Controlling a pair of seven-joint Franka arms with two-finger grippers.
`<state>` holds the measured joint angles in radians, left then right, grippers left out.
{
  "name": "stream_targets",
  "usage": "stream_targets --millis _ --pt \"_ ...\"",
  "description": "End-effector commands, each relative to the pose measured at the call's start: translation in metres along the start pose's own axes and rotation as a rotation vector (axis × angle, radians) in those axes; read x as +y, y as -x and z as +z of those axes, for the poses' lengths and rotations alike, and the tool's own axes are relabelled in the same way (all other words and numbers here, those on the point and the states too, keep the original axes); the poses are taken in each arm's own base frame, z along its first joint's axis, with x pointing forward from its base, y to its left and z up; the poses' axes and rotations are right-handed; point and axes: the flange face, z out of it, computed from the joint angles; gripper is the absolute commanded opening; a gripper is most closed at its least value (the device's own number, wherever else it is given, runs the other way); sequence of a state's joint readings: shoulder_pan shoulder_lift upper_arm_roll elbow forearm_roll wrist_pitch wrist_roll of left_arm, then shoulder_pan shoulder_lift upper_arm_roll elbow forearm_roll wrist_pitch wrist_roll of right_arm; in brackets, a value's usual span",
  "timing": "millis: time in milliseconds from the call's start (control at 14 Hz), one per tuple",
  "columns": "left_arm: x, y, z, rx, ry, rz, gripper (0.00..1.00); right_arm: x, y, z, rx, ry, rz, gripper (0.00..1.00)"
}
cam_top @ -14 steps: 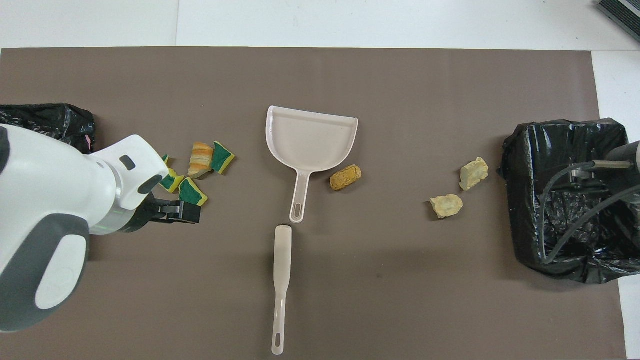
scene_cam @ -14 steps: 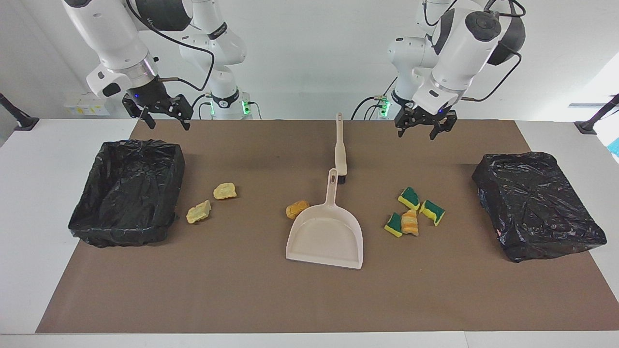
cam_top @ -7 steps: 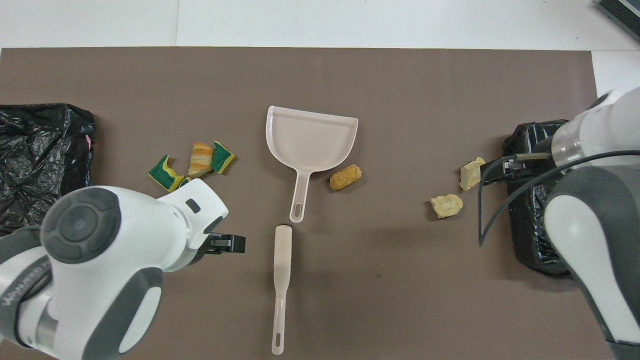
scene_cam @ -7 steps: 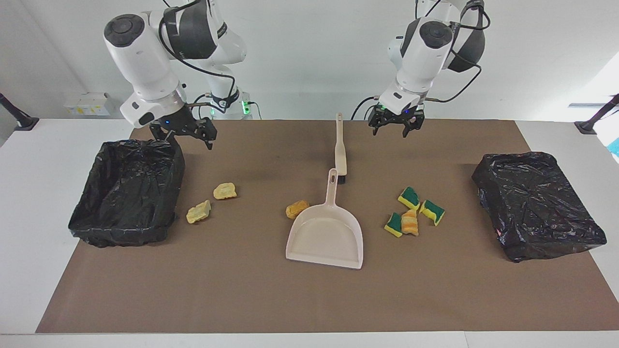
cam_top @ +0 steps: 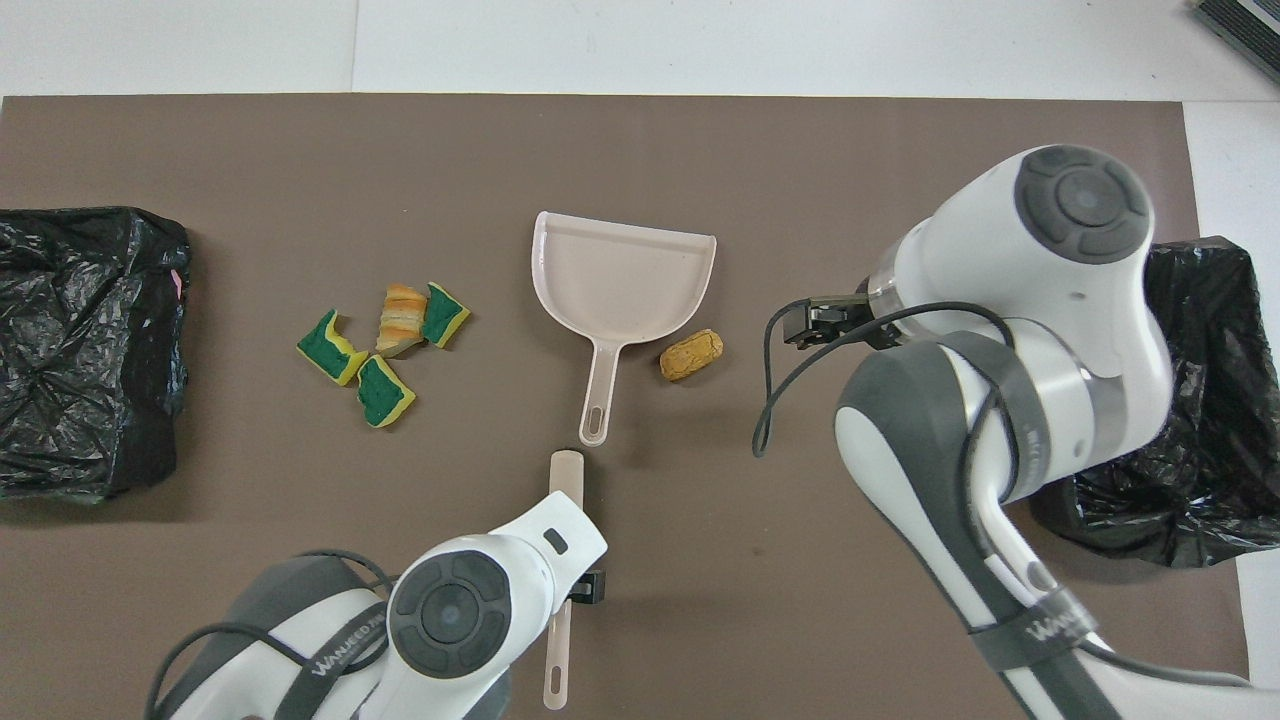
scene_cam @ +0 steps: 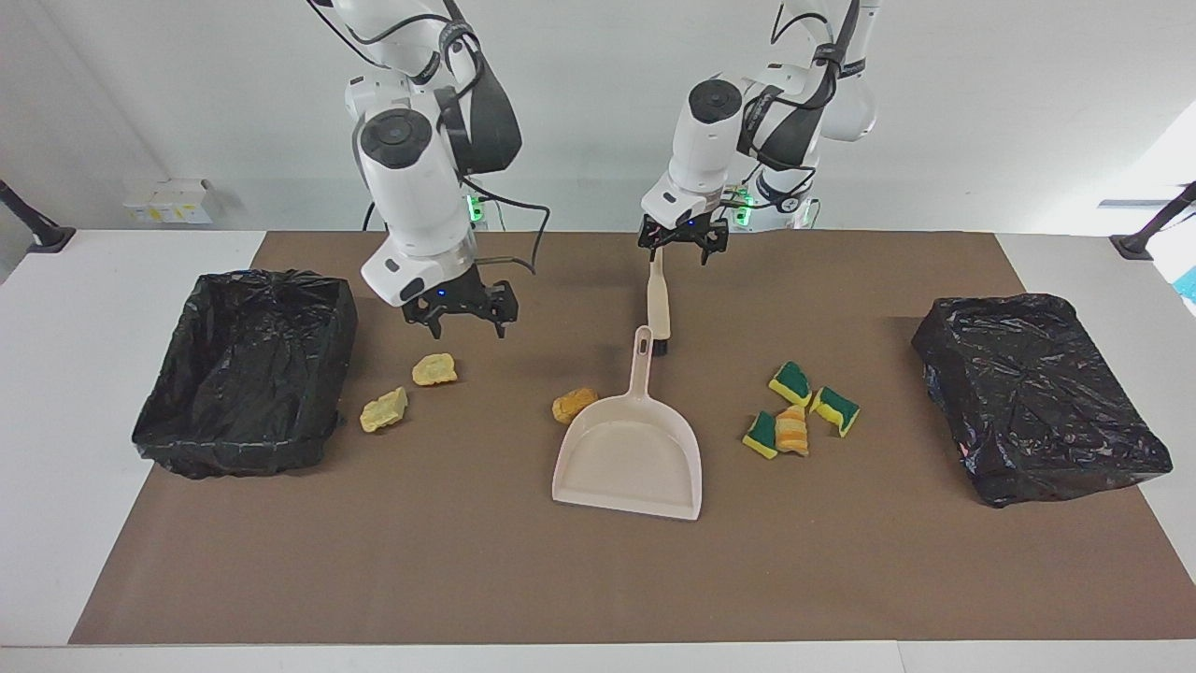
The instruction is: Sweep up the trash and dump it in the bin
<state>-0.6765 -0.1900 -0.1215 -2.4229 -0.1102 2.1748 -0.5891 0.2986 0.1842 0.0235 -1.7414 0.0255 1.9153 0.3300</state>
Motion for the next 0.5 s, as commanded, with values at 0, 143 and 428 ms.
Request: stream_targets --millis 0,143,428 --pt "0.015 0.025 0.027 -0.005 0.000 0.008 1.00 -0.015 -0.003 0.010 0.021 0.032 0.001 1.00" --pt "0.025 0.033 0.033 -0.002 0.000 0.011 1.00 -0.015 -0.002 0.011 0.021 0.032 0.001 1.00" --pt "0.032 0.052 0.041 -0.019 -0.020 0.031 1.00 -0.011 -0.003 0.012 0.019 0.032 0.004 1.00"
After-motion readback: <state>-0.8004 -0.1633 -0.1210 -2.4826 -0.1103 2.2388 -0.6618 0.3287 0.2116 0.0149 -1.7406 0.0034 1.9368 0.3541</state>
